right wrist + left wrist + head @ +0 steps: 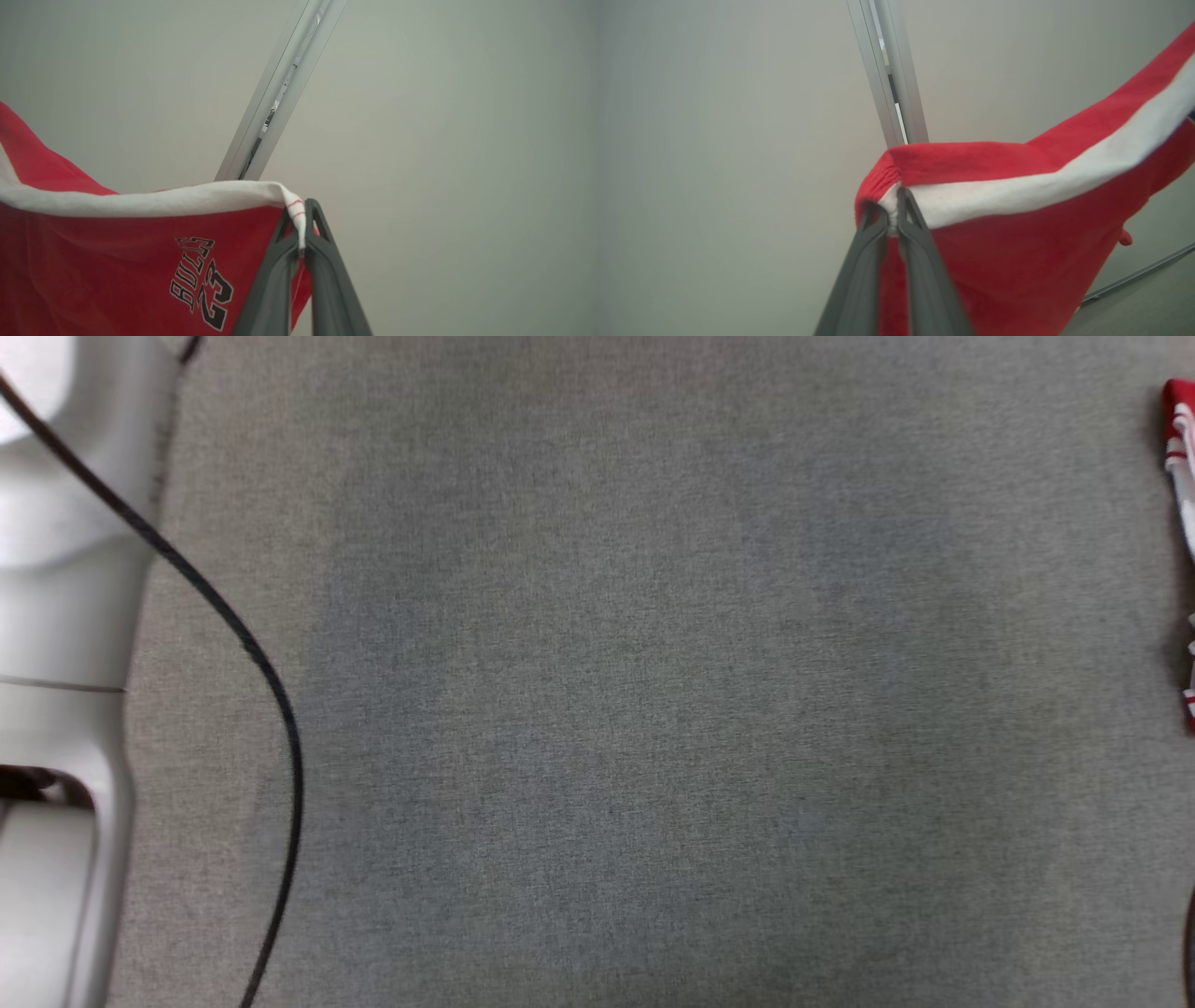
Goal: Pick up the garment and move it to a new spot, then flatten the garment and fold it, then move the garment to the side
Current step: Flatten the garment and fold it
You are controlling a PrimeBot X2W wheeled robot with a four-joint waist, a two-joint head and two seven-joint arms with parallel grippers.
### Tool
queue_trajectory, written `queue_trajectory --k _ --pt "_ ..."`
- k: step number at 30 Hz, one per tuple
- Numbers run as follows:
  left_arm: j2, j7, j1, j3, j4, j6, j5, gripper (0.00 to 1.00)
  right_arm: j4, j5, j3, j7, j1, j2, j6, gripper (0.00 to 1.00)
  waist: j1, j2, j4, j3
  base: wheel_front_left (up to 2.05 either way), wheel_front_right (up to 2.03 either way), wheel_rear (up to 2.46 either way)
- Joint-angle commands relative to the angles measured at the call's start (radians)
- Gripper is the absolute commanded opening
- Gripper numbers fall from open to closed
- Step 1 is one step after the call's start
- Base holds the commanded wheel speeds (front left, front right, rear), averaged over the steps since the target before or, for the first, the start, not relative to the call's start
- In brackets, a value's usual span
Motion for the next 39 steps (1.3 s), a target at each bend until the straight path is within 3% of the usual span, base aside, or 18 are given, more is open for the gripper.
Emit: queue_trajectory --k 1,10,16,26,39 --pt "-0.011 -0.023 -0.013 -0.004 0.029 -0.01 -0.009 0.0 0.001 -0.006 -0.003 -0.006 0.051 0.002 0.0 0.0 0.0 0.0 0.011 0.023 0.0 0.0 0.0" --pt "-0.082 -0.135 0.09 -0.062 0.213 -0.048 -0.001 0.0 -0.013 0.015 -0.019 -0.007 0.285 0.022 0.0 0.0 0.0 0.0 0.04 0.043 0.0 0.0 0.0" --pt "-0.082 -0.142 0.211 -0.091 0.225 -0.057 0.021 0.0 -0.037 0.048 0.015 -0.007 0.448 0.013 0.0 0.0 0.0 0.0 0.045 0.001 0.0 0.0 0.0" --pt "-0.042 -0.14 0.416 -0.173 0.266 -0.084 0.085 0.0 -0.06 0.105 0.135 -0.007 0.643 -0.034 0.0 0.0 0.0 0.0 0.053 -0.106 0.0 0.0 0.0" --pt "-0.068 -0.043 0.51 -0.275 0.425 -0.135 0.1 0.0 0.011 0.209 0.332 -0.007 0.727 -0.088 -0.001 0.0 0.0 0.0 0.079 -0.205 0.0 0.0 0.0"
